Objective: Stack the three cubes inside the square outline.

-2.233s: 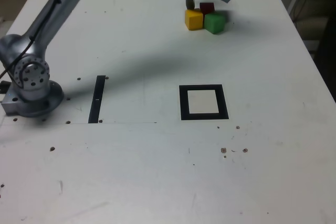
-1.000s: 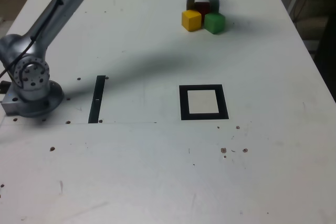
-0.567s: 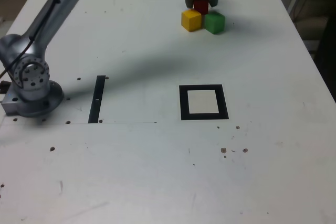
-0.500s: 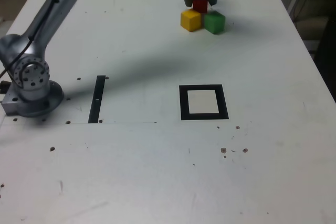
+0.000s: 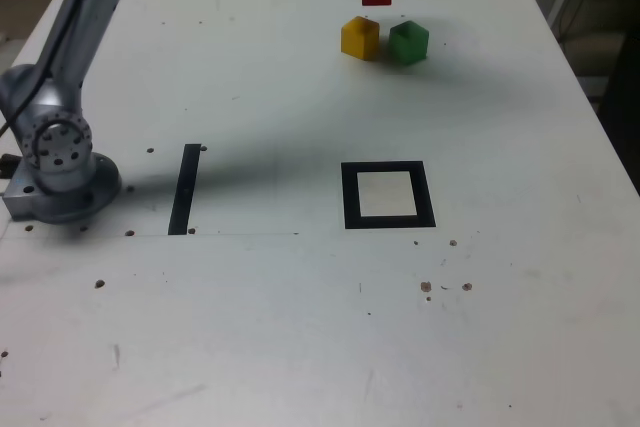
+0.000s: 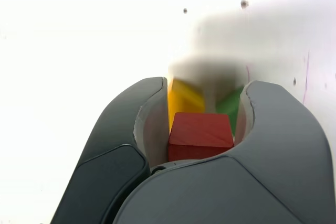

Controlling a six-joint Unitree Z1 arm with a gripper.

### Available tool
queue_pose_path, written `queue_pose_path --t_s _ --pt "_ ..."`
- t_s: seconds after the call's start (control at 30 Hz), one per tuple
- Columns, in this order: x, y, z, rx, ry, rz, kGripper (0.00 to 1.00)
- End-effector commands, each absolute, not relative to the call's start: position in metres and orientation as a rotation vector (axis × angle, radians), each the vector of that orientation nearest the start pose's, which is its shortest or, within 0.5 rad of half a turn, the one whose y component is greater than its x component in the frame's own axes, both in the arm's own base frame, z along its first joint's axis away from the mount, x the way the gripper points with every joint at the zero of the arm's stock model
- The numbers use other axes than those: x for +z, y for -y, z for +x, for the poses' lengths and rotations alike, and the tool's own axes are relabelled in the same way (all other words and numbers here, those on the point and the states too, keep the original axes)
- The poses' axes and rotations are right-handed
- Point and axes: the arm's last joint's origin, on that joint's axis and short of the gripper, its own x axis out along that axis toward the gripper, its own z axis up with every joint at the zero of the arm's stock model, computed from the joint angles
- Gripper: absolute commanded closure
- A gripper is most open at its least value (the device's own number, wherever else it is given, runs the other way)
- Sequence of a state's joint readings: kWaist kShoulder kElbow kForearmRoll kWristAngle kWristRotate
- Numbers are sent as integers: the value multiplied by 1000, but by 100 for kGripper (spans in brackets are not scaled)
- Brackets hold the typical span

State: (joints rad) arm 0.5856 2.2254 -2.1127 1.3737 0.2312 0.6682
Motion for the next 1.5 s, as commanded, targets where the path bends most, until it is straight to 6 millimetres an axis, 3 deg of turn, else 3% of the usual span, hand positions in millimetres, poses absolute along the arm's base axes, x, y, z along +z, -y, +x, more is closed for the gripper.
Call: queue_pose_path --t_s 0.0,0.77,1.47 --pt "303 -245 362 136 -1621 248 65" --pt "316 -95 333 79 -1634 253 65" --pt "293 -19 330 -21 -1647 188 65"
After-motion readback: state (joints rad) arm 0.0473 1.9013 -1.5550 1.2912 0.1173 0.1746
